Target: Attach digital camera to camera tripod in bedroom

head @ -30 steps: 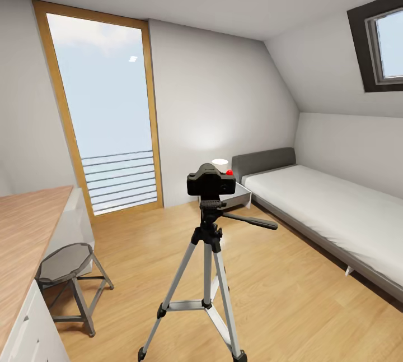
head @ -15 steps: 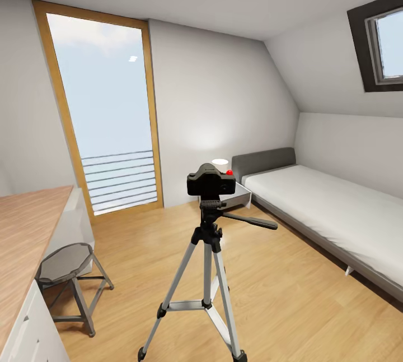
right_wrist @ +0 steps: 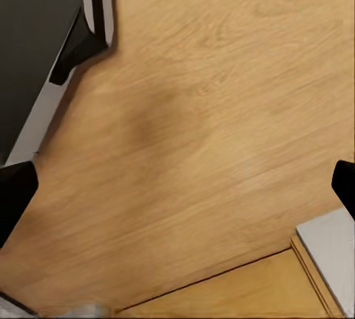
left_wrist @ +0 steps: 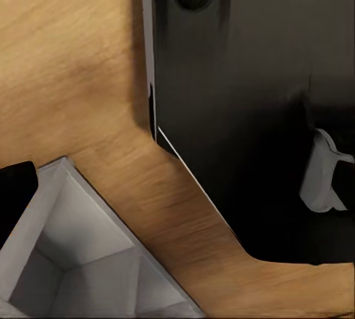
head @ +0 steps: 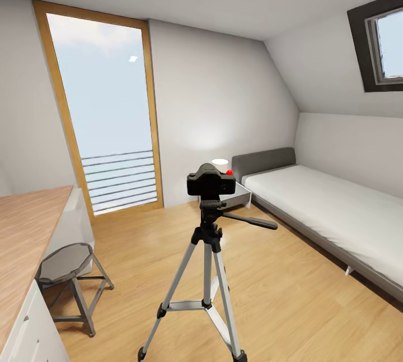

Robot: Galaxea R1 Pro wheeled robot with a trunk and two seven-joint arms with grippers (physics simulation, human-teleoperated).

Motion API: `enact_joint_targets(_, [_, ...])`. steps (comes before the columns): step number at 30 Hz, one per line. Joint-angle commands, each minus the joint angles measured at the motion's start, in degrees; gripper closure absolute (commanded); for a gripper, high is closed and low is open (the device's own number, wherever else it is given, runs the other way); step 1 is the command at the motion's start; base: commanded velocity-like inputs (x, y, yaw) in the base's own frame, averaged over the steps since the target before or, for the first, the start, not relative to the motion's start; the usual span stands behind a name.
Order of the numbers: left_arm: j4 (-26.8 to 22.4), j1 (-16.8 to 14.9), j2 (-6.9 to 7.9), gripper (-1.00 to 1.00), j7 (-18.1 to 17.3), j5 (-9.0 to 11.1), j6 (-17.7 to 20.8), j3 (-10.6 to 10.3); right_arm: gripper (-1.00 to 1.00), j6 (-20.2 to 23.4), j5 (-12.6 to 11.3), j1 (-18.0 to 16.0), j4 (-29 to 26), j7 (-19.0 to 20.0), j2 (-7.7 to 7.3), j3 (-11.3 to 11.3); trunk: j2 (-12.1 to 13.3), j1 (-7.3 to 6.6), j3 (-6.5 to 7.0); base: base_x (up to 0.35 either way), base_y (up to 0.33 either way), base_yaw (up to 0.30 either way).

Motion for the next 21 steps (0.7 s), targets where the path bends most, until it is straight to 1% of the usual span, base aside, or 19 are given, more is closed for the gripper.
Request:
enact_joint_targets(1, [-0.08, 0.05, 0.00, -1.00, -0.19, -0.59, 0.52, 0.49, -1.00, 0.02, -0.62, -0.02, 0.13, 0.33, 0.25, 0.44, -0.02, 0.02, 0.00, 0.000, 0.000, 0.000])
enact_joint_targets(2, [-0.08, 0.08, -0.01, -1.00, -0.15, -0.59, 0.69, 0.49, -1.00, 0.28, -0.62, -0.02, 0.13, 0.35, 0.48, 0.44, -0.02, 0.02, 0.00, 0.000, 0.000, 0.000])
enact_joint_targets(3, [-0.08, 0.11, 0.04, -1.00, 0.33, -0.57, 1.02, 0.57, -1.00, 0.78, -0.61, -0.02, 0.13, 0.39, 1.16, 0.45, -0.02, 0.02, 0.00, 0.000, 0.000, 0.000])
enact_joint_targets(5, [-0.08, 0.13, 0.08, -1.00, 1.04, -0.58, 1.17, 0.61, -1.00, 0.97, -0.60, -0.02, 0.12, 0.37, 1.59, 0.46, -0.02, 0.02, 0.00, 0.000, 0.000, 0.000])
enact_joint_targets(6, [-0.08, 0.21, 0.13, -1.00, 3.38, -0.56, 1.34, 0.65, -1.00, 1.10, -0.60, -0.02, 0.12, 0.32, 2.46, 0.46, -0.02, 0.02, 0.00, 0.000, 0.000, 0.000])
enact_joint_targets(7, [-0.08, 0.28, 0.13, -1.00, 4.08, -0.55, 1.36, 0.64, -1.00, 1.11, -0.60, -0.02, 0.12, 0.31, 2.61, 0.46, -0.02, 0.02, 0.00, 0.000, 0.000, 0.000])
enact_joint_targets(10, [-0.08, 0.87, 0.13, -1.00, 6.84, -0.53, 1.70, 0.66, -1.00, 1.11, -0.60, -0.02, 0.06, 0.28, 2.97, 0.46, -0.02, 0.02, 0.00, 0.000, 0.000, 0.000])
enact_joint_targets(13, [-0.08, 1.67, 0.14, -1.00, 9.27, -0.57, 3.45, 0.66, -1.00, 1.06, -0.60, -0.02, -0.17, 0.26, 3.19, 0.48, -0.02, 0.02, 0.00, 0.000, 0.000, 0.000])
enact_joint_targets(17, [-0.08, 1.96, 0.19, -1.00, 9.83, -0.54, 4.42, 0.67, -1.00, 0.91, -0.60, -0.02, -0.31, 0.26, 3.26, 0.49, -0.02, 0.02, 0.00, 0.000, 0.000, 0.000])
enact_joint_targets(21, [-0.08, 2.22, 0.26, -1.00, 10.16, -0.51, 4.90, 0.69, -1.00, -0.67, -0.56, -0.02, -0.60, 0.25, 3.30, 0.53, -0.02, 0.02, 0.00, 0.000, 0.000, 0.000])
